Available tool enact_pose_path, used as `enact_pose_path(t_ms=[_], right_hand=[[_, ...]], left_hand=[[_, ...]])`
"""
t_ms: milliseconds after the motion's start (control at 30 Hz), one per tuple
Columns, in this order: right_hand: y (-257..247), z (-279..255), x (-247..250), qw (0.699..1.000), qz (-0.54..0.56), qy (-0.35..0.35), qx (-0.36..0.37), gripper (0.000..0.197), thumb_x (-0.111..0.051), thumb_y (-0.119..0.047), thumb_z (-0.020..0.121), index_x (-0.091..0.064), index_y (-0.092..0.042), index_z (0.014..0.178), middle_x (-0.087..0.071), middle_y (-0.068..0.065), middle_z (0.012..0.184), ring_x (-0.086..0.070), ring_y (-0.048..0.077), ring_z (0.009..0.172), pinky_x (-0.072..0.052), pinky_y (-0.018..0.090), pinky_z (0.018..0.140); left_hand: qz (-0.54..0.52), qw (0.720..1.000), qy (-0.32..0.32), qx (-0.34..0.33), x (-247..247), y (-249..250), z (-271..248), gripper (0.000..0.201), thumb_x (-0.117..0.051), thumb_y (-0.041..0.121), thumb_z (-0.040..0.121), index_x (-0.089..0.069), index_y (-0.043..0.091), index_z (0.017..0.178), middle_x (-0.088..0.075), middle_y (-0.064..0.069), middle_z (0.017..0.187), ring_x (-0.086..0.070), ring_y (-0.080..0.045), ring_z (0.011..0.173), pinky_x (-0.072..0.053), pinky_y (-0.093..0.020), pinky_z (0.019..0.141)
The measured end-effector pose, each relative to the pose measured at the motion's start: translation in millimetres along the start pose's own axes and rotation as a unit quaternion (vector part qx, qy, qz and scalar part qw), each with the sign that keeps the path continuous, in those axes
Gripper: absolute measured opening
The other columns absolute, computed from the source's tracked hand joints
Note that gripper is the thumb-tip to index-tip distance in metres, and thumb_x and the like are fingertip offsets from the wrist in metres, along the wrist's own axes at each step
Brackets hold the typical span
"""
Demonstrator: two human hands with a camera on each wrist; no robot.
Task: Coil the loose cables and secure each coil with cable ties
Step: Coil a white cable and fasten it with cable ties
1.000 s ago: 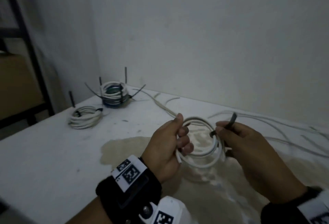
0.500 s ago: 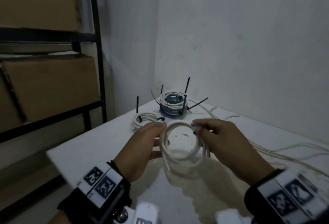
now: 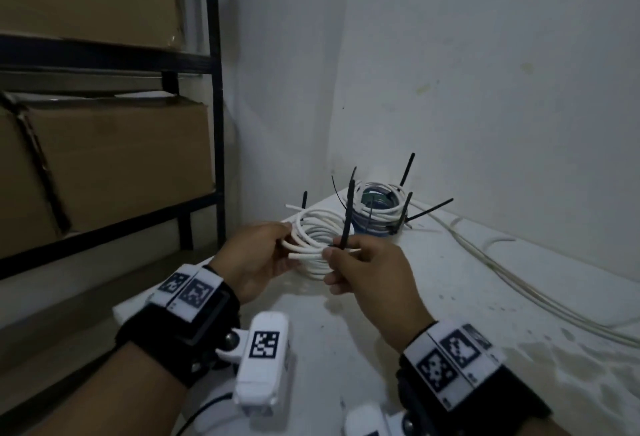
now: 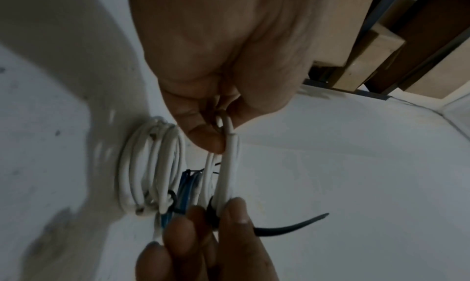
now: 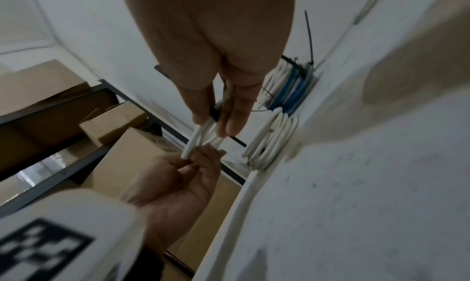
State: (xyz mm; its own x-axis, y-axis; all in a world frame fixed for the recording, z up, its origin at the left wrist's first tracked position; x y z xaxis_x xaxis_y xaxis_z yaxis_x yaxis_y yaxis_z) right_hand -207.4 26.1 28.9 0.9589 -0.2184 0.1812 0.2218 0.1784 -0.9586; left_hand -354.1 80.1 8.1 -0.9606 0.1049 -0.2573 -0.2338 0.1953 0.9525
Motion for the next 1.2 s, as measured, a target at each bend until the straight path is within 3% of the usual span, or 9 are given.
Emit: enact_pose_path(t_ms=[200,267,400,467,600,767,967,1133,1200], right_hand=[[19.1,16.4,-6.6,0.992,-0.026,0.123,-0.009,0.008,-0.067,-0.018,0.085,-0.073,-0.014,0.081,-0.069,0.003,0.064,-0.066,0.011,0.055,-0.056,0.023,0.060],[25.8,20.9,-5.0,0.987,-0.030,0.160,-0.018,0.011,-0.066,-0.020,0.086,-0.073,-0.013,0.082,-0.069,0.002,0.062,-0.066,0.011,0.055,-0.056,0.026,0.063],[30.1,27.8,-3.4,0.979,-0.023,0.202,-0.020,0.011,-0.067,-0.022,0.086,-0.072,-0.013,0.084,-0.069,0.005,0.065,-0.066,0.015,0.055,-0.055,0.027,0.063],[31.9,31.2,-5.0,0.978,-0.031,0.206,-0.018,0.010,-0.067,-0.022,0.086,-0.071,-0.013,0.083,-0.070,0.007,0.067,-0.067,0.018,0.058,-0.055,0.026,0.060],[30.8,39.5,-11.5,0.983,-0.067,0.168,-0.017,0.017,-0.070,-0.022,0.083,-0.066,-0.018,0.068,-0.068,0.008,0.065,-0.067,0.024,0.061,-0.058,0.040,0.063],[17.9,44.4,-16.4,0.986,-0.149,0.072,0.008,0.035,-0.068,-0.025,0.084,-0.060,-0.011,0.053,-0.061,0.006,0.055,-0.059,0.022,0.056,-0.049,0.031,0.061],[14.3,39.4,-22.4,0.971,-0.231,0.035,0.044,0.059,-0.067,-0.025,0.085,-0.033,-0.020,0.037,-0.039,-0.006,0.033,-0.034,0.007,0.040,-0.028,0.017,0.046],[16.7,41.2,-25.1,0.966,-0.254,0.000,0.055,0.053,-0.067,-0.023,0.085,-0.039,-0.021,0.041,-0.038,-0.005,0.042,-0.035,0.007,0.044,-0.029,0.016,0.047],[16.2,39.7,-26.9,0.970,-0.236,-0.028,0.058,0.035,-0.067,-0.021,0.085,-0.059,-0.019,0.051,-0.052,-0.001,0.050,-0.044,0.011,0.049,-0.038,0.018,0.054]], left_hand=[[0.022,1.000,0.009,0.019,4.3,0.4,30.7,0.029,-0.040,0.016,0.099,-0.063,-0.002,0.100,-0.066,-0.016,0.089,-0.061,-0.022,0.071,-0.053,-0.031,0.064],[0.021,0.998,0.060,-0.002,10.2,0.6,37.9,0.026,-0.043,0.018,0.099,-0.060,-0.001,0.102,-0.063,-0.014,0.084,-0.059,-0.021,0.069,-0.054,-0.028,0.058],[0.088,0.993,0.072,-0.025,12.7,-6.5,44.7,0.026,-0.048,0.018,0.096,-0.064,0.003,0.109,-0.065,-0.011,0.105,-0.061,-0.027,0.098,-0.049,-0.034,0.083],[0.088,0.994,0.067,-0.023,14.2,-8.9,45.8,0.024,-0.051,0.018,0.094,-0.066,0.003,0.106,-0.068,-0.013,0.107,-0.063,-0.029,0.099,-0.050,-0.034,0.082],[0.062,0.996,0.068,-0.022,17.7,-11.6,44.9,0.026,-0.050,0.016,0.094,-0.065,0.000,0.110,-0.068,-0.013,0.109,-0.061,-0.024,0.092,-0.049,-0.032,0.079],[0.055,0.996,0.065,-0.029,16.3,-11.4,41.5,0.022,-0.052,0.014,0.093,-0.067,0.002,0.104,-0.069,-0.015,0.107,-0.063,-0.023,0.088,-0.050,-0.032,0.076],[0.052,0.996,0.056,-0.039,13.7,-11.7,39.7,0.019,-0.053,0.009,0.091,-0.068,0.001,0.099,-0.069,-0.017,0.101,-0.063,-0.024,0.084,-0.050,-0.033,0.078],[0.048,0.997,0.045,-0.047,12.4,-12.4,40.8,0.018,-0.053,0.006,0.090,-0.070,0.005,0.082,-0.070,-0.009,0.077,-0.063,-0.019,0.070,-0.052,-0.028,0.067],[0.042,0.997,0.043,-0.052,12.0,-12.9,41.9,0.018,-0.053,0.006,0.090,-0.069,0.006,0.081,-0.069,-0.007,0.073,-0.062,-0.017,0.067,-0.051,-0.026,0.065]])
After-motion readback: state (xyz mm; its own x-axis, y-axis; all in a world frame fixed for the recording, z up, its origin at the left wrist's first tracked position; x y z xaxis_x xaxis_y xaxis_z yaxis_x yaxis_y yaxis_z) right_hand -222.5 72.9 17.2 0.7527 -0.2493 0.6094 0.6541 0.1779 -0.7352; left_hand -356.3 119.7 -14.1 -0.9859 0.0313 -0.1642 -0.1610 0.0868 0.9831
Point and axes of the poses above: each hand's wrist, its own z-axis towards the middle knuckle, its own x-axis out of the back of the hand, y = z × x, the point moved 7 cm from there along z, towards the middle knuckle
